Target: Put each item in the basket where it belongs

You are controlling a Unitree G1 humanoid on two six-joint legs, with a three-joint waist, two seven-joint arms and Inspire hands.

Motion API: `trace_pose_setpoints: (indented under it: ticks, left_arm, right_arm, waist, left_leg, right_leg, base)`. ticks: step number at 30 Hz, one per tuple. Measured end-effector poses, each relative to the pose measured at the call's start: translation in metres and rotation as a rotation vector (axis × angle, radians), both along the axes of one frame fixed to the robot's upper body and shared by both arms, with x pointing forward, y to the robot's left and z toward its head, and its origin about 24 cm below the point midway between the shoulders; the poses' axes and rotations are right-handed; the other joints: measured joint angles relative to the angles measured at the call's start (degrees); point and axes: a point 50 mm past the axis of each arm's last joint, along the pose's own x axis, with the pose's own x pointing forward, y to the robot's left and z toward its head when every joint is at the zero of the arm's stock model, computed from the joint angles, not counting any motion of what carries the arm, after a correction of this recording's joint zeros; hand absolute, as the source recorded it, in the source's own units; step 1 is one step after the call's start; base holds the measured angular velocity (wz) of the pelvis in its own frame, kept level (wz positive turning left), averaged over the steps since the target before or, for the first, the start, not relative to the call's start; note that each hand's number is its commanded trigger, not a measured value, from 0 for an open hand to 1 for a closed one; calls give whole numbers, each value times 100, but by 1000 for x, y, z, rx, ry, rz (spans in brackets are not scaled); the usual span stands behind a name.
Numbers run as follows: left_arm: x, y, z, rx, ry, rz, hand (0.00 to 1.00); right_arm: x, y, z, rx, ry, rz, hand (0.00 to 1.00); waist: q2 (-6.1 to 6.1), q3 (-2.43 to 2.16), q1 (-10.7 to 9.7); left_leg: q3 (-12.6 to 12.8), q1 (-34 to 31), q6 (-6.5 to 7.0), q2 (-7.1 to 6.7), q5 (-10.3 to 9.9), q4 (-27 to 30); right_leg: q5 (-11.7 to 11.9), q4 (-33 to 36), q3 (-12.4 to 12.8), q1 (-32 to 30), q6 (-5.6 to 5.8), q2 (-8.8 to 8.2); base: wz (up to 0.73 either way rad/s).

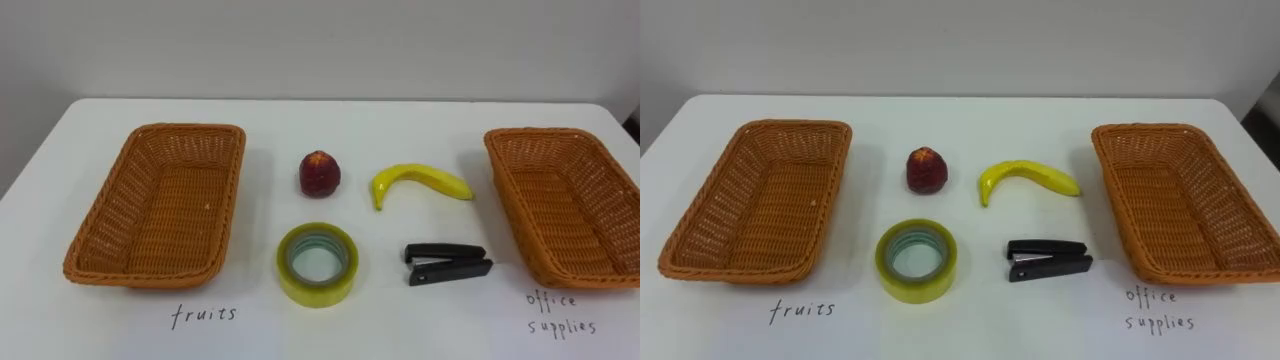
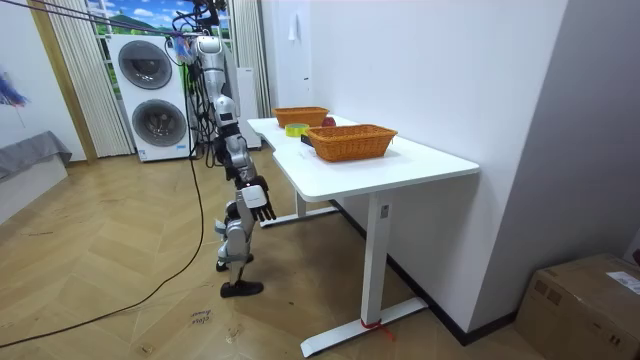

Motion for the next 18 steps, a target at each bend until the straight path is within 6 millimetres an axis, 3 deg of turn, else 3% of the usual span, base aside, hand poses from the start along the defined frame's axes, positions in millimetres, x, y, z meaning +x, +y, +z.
trace_pose_setpoints:
  ticks: [10,18]
  left_arm:
    - [-4,1,0,14,-2,72,0]
    - [-11,3,1,19,13,113,0]
  right_arm:
    - [-2,1,0,18,17,-26,0]
    - [-8,2,-1,34,21,-141,0]
  waist:
    - [1,1,3]
    - [16,5,-3]
  left_leg:
    - [-1,12,0,2,0,-2]
    - [-2,5,0,1,0,-10]
  right_leg:
    - [0,1,22,-1,0,1]
    - [0,-4,31,19,0,3]
  base:
    - [0]
    - [0]
